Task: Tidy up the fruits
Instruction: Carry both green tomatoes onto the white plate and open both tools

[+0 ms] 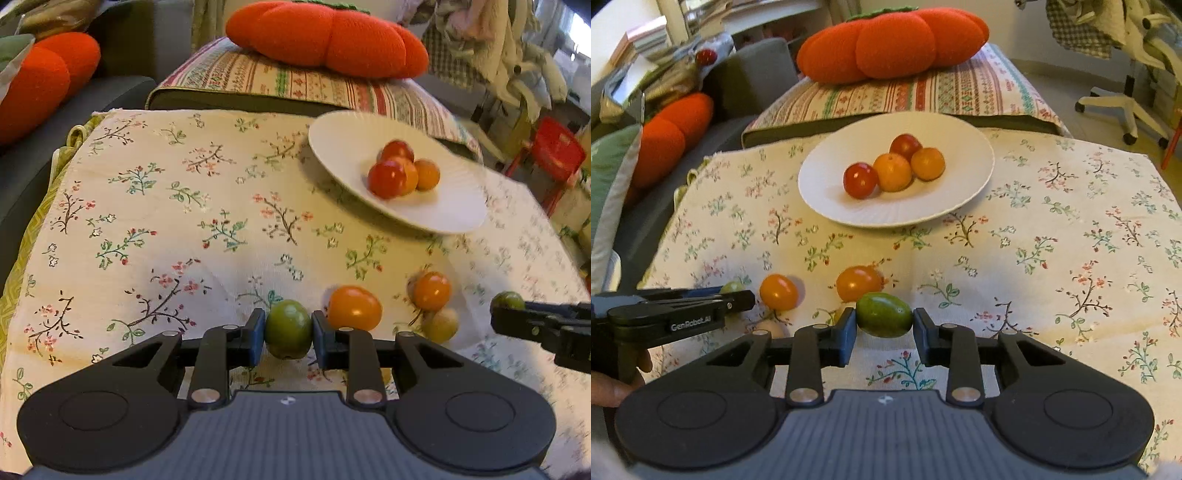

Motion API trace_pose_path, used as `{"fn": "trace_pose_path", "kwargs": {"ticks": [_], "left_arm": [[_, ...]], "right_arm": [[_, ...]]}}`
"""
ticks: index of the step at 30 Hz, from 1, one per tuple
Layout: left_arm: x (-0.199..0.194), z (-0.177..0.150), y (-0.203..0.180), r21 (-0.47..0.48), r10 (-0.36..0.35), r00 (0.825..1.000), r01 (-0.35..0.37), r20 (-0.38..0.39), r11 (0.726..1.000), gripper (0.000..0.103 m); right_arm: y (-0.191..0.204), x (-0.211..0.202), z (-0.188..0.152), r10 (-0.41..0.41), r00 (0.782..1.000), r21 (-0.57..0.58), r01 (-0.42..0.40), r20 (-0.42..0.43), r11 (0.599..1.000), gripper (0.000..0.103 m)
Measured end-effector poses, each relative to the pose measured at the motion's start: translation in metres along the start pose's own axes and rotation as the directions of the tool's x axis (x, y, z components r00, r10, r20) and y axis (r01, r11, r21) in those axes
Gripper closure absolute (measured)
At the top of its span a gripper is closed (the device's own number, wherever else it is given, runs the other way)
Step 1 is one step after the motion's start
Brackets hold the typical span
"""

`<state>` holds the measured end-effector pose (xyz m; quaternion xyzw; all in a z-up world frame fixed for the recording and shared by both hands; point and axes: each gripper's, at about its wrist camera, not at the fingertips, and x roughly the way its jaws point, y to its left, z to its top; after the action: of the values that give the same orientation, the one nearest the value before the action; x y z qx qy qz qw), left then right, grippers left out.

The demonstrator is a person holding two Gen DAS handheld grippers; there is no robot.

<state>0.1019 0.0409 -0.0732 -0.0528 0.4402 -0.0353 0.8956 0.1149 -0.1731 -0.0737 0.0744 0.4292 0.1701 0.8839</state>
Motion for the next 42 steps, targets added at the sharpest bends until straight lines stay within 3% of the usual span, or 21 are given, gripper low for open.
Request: {"fn": "trace_pose_path", "kwargs": {"ticks": [8,12,20,28,35,42], "left_arm": [[-0.017,0.012,0.014,-0.096,-0.086,0.996,0.089,0.036,0.991,0.098],[-0.021,0.021,0.026,-0.152,-0.119,0.992,0.124,0.045,0.981,0.098],[-0.028,0.035,0.028,-0.153,-0.149,0.984,0.164,0.1,0.975,0.098],[-0.022,0.046,-0.002,-0.003,-0.133,0.978,0.135,0.161,0.991,0.098],[0.001,0.061,-0.031,0.095,-0.151,0.972,0.135,0.181,0.986,0.098],[0.026,0.093,-0.033,0.066,-0.172,0.963,0.162,0.209,0.985,0.098]], "right_arm": [[-0.003,-0.015,0.012,0.068,0.996,0.056,-0.071,0.056,0.996,0.073],[-0.017,-0.018,0.017,0.179,0.982,0.163,-0.186,0.06,0.969,0.073],[-0.03,-0.019,0.028,0.197,0.977,0.226,-0.212,0.087,0.951,0.073],[-0.056,-0.016,0.041,0.135,0.984,0.258,-0.162,0.117,0.953,0.073],[-0.054,0.002,0.053,0.093,0.988,0.197,-0.116,0.12,0.974,0.073],[-0.041,0.014,0.057,0.039,0.993,0.086,-0.049,0.114,0.995,0.073]]}}
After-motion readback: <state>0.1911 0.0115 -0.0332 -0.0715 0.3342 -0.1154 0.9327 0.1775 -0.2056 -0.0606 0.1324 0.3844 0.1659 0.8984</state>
